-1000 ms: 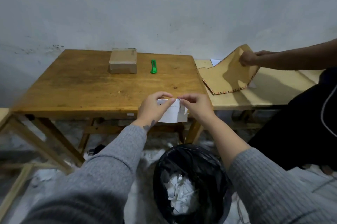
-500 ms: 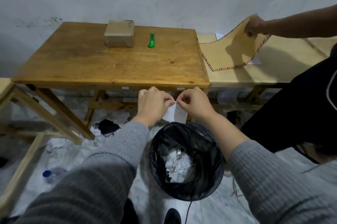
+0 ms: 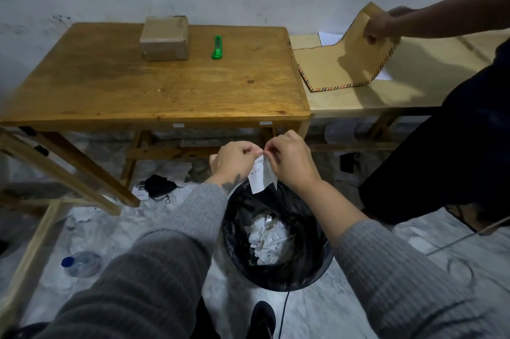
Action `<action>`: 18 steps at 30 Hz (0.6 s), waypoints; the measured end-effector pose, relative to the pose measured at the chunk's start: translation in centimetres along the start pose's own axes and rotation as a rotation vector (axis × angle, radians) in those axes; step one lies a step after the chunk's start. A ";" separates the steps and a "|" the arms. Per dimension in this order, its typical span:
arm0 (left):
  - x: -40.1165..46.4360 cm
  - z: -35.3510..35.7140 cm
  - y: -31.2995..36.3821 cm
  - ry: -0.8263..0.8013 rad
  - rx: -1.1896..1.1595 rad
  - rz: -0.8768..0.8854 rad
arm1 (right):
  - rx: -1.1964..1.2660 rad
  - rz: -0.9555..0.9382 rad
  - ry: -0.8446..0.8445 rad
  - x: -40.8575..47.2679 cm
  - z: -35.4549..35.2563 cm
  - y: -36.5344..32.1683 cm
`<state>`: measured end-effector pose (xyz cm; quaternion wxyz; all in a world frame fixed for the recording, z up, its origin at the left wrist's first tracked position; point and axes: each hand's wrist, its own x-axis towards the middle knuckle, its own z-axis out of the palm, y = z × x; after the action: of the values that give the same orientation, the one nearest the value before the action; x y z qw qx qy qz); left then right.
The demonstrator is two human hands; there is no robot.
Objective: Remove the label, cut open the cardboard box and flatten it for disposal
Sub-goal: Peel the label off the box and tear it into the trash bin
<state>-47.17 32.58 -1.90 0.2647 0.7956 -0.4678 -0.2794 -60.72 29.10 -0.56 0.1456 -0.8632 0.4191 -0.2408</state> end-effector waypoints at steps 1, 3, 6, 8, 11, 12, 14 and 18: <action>-0.1 0.3 -0.1 -0.008 -0.017 -0.014 | -0.009 -0.009 -0.003 -0.3 0.2 0.2; -0.2 1.0 0.2 -0.030 -0.045 -0.050 | -0.025 -0.005 0.006 -0.7 0.4 0.6; 0.0 1.7 0.4 -0.040 -0.082 -0.105 | -0.034 -0.033 0.035 -1.0 0.3 1.2; 0.4 1.5 0.1 -0.019 -0.150 -0.151 | -0.045 -0.108 0.015 -1.1 0.1 1.1; 1.0 0.8 -0.8 -0.007 -0.171 -0.124 | 0.001 -0.102 0.024 -1.2 0.2 0.9; 1.3 0.6 -1.1 0.005 -0.192 -0.110 | 0.051 -0.034 0.043 -1.1 0.1 1.0; 1.8 0.2 -1.9 0.070 -0.282 -0.107 | 0.153 0.129 0.075 -1.1 -0.3 1.4; 2.0 -0.1 -3.3 0.217 -0.394 -0.177 | 0.317 0.388 0.125 -1.3 -1.7 3.1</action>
<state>-44.35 32.23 -4.50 0.4381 0.7919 -0.3014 -0.3002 -64.41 28.17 -0.90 0.2963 -0.7166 0.5420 -0.3239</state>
